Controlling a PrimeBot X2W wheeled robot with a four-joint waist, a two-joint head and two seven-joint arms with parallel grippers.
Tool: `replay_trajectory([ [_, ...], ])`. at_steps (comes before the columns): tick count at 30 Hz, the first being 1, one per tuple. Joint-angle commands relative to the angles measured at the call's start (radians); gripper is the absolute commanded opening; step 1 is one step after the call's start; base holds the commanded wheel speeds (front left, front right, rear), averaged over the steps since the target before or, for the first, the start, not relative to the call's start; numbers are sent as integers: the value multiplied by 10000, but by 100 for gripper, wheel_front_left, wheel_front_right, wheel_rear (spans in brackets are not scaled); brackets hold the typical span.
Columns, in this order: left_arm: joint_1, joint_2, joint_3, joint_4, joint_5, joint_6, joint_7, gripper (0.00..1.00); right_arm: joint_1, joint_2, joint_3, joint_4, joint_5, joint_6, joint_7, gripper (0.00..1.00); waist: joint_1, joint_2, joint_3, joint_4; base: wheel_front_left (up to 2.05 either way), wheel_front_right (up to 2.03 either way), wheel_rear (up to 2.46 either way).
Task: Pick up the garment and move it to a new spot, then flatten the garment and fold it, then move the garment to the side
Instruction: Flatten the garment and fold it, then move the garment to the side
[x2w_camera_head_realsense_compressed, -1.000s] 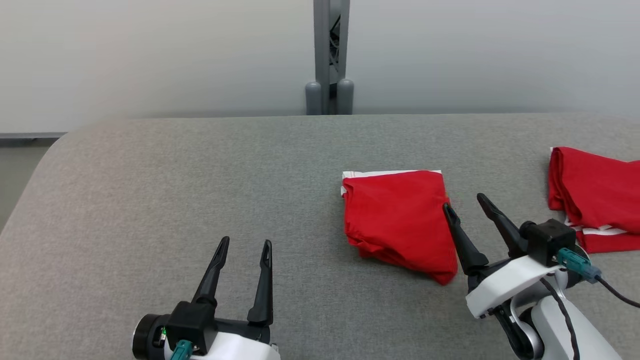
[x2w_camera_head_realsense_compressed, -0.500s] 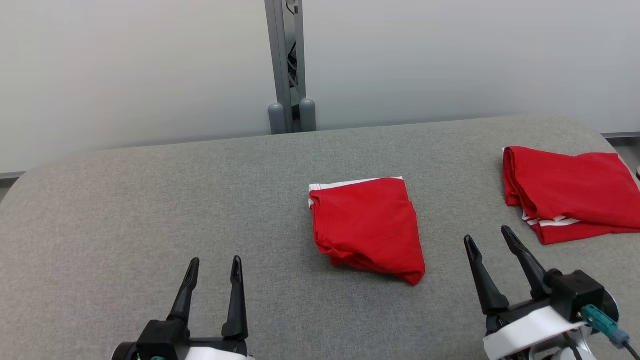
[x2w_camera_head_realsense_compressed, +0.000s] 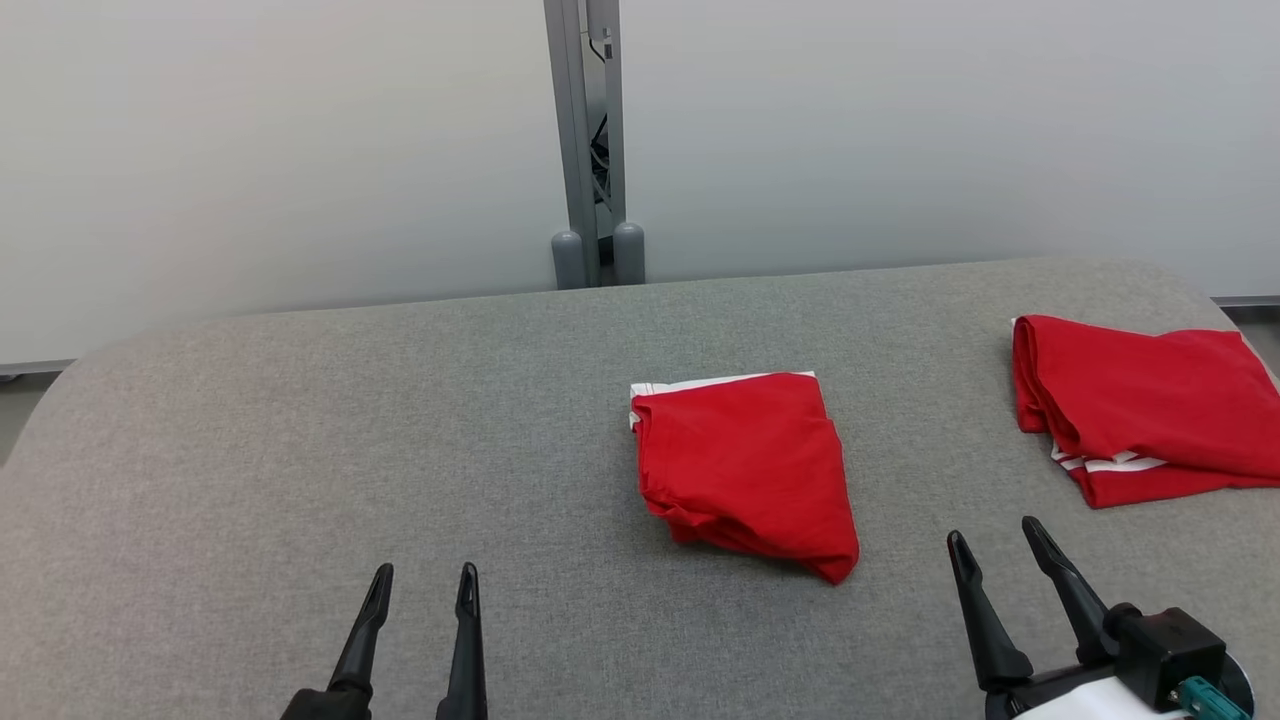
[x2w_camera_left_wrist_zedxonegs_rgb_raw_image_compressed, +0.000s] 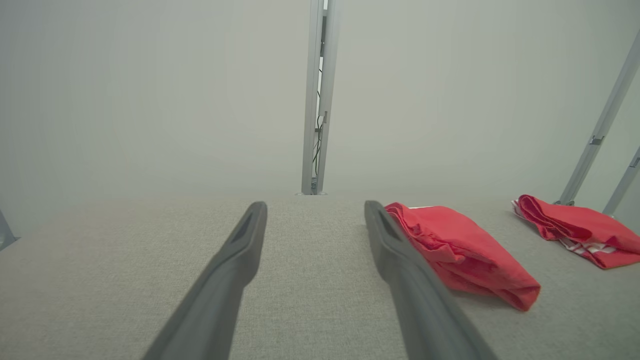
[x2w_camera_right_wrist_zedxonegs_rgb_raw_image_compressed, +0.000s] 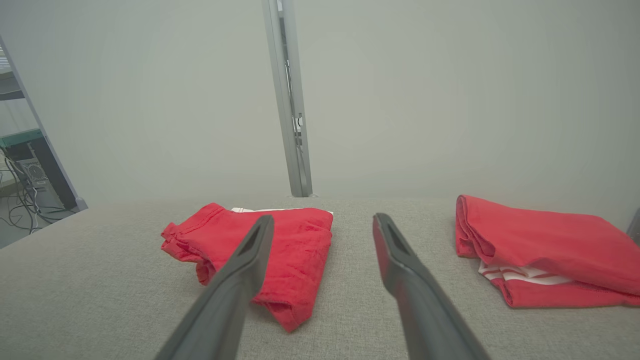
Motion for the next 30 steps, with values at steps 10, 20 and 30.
replay_trajectory([
  [10, -145, 34, -136, 19, 97, -17, -39, 100, 85, 104, 5, 40, 148, -4, -43, 100, 0, 0, 45, 254, 0, 0, 0],
  [20, -468, 34, -439, 92, 72, -53, -39, 100, -768, 214, 172, 1223, 3124, -2, -42, 100, 0, 0, 362, 662, 0, 0, 0],
  [30, -1086, 34, -953, 50, 136, -90, -39, 100, -2829, -535, 542, 3398, 7614, -2, 533, 100, 0, 0, 1364, 1532, 0, 0, 0],
])
